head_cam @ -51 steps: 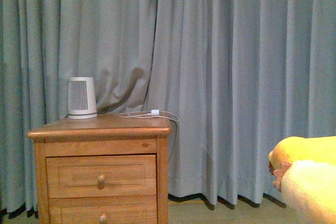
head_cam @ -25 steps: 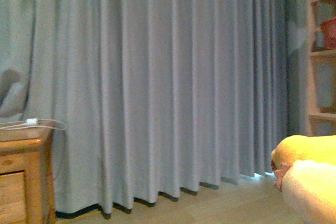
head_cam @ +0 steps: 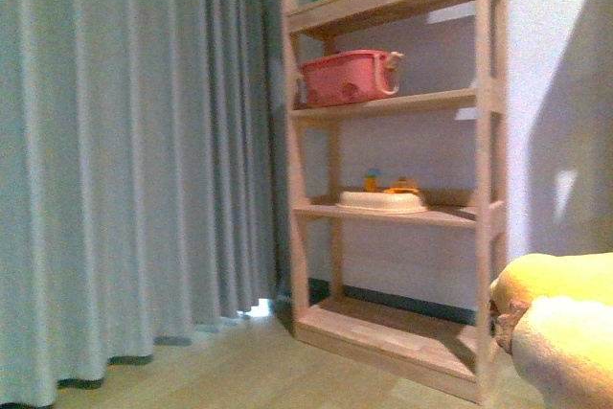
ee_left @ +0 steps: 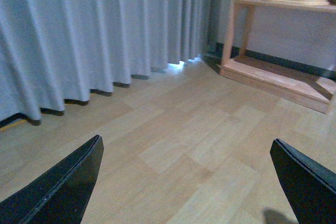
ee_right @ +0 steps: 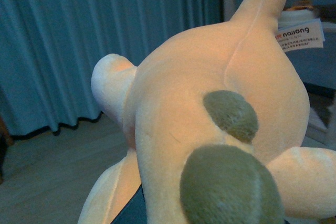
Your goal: Put away toys
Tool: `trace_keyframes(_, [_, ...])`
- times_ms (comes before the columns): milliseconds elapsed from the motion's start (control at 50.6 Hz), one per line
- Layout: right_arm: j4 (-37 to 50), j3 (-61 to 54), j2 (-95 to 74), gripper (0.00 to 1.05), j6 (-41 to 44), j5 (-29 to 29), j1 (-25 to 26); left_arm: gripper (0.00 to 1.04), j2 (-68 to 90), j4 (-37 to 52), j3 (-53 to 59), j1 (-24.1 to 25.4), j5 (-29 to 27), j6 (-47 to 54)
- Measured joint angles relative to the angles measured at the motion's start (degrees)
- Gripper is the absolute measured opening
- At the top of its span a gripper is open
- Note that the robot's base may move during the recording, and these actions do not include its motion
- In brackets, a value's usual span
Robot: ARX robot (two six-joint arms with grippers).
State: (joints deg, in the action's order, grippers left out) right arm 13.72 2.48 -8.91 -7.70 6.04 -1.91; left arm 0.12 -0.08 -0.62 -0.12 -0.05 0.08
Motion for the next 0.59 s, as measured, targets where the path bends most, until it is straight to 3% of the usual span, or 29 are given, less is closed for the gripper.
trace_keyframes(593, [0.00,0.00,0.00,0.17,-0.02,-0.07,-0.02,0.99,0.02,0.00,0.02,0.00,0.02,0.00])
